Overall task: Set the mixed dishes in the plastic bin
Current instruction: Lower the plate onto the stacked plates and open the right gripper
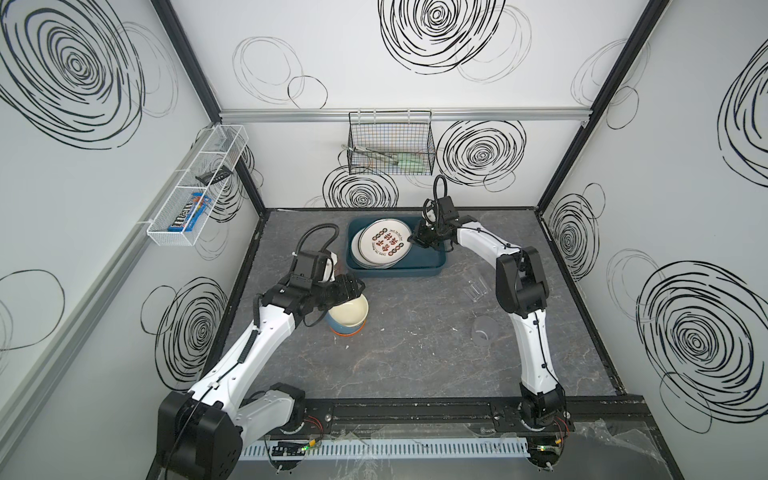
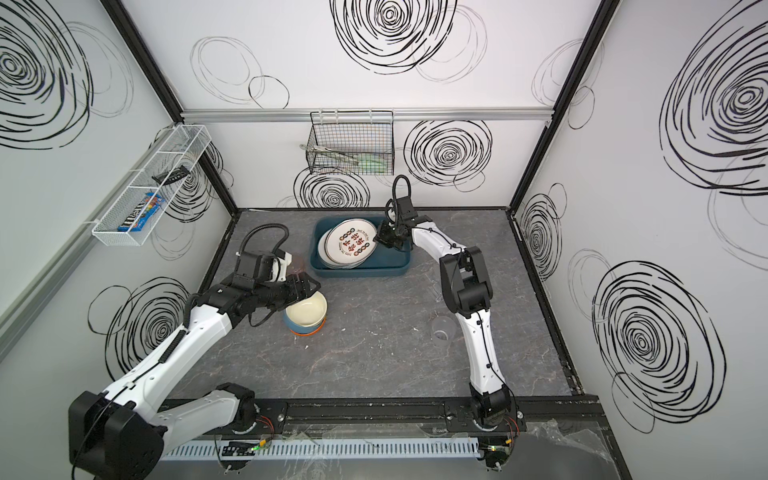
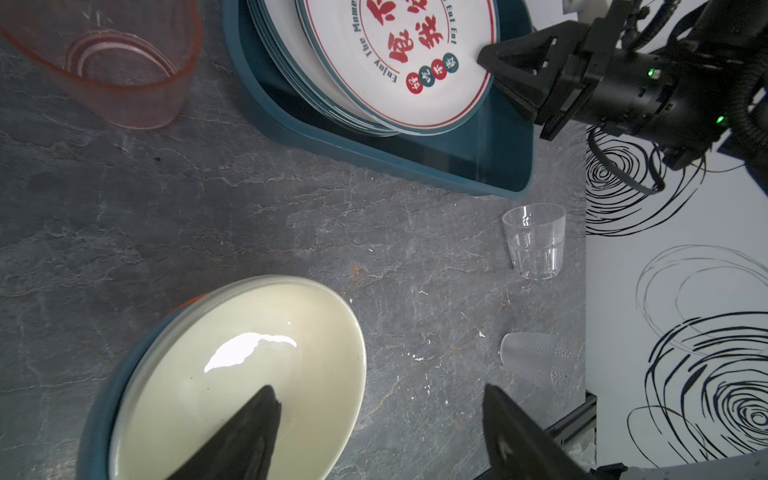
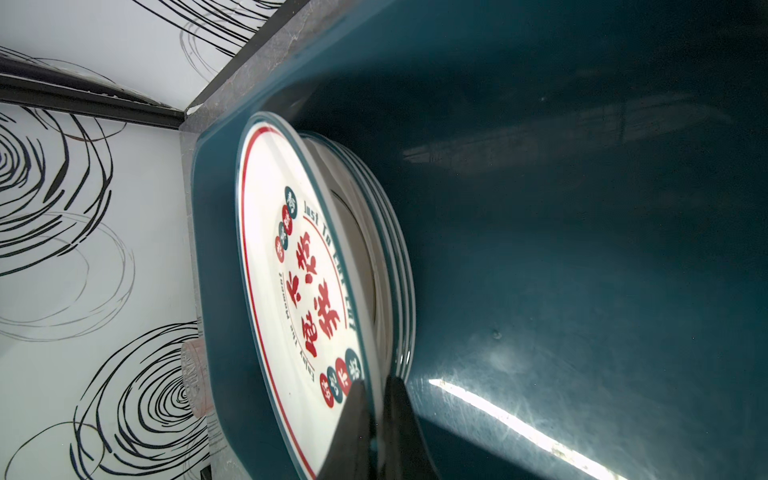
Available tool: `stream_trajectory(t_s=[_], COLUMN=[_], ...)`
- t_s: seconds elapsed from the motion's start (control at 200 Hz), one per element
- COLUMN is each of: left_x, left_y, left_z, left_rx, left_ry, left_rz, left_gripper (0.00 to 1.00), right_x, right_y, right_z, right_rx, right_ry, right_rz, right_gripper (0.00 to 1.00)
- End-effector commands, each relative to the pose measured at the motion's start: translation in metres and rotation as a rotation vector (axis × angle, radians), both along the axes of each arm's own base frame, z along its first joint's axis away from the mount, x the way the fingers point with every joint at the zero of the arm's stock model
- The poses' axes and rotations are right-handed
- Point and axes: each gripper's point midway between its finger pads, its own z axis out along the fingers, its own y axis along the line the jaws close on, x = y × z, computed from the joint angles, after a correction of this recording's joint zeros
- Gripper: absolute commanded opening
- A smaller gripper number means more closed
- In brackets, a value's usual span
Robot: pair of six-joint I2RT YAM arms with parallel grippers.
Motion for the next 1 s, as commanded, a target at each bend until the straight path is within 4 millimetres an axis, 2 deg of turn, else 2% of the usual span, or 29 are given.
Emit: stream_trajectory(t_s=[0.0, 0.405, 0.79, 0.875, 0.996], left_x=[0.0, -0.003, -0.004, -0.004, -0.005], left_y=[0.003, 0.005, 0.005, 0.005, 0.006], left_z=[0.002, -0.002, -0.004, -0.003, -0.002], left_rx=[-0.005, -0.009, -0.016, -0.018, -0.017], left_ry=[-0.024, -0.018, -0.016, -0.019, -0.021], left_rz=[-0.002, 0.003, 0.006, 0.007, 0.008], left_gripper=[0.8, 0.81, 0.81, 0.81, 0.81], right_x=[0.005, 0.006, 0.003, 0.002, 0.0], right_y=[0.013, 0.019, 0.028, 0.027, 0.025], right_z=[0.016, 0.005, 0.004, 0.006, 0.007], right_rx=[0.034, 0.023, 0.021, 0.017, 0.003], right_ry=[-0.033, -0.016, -0.009, -0.012, -0.012], right_rz=[0.003, -0.003, 0.027, 0.031, 0.035], right_gripper=[0.0, 0.0, 0.24, 0.25, 0.33])
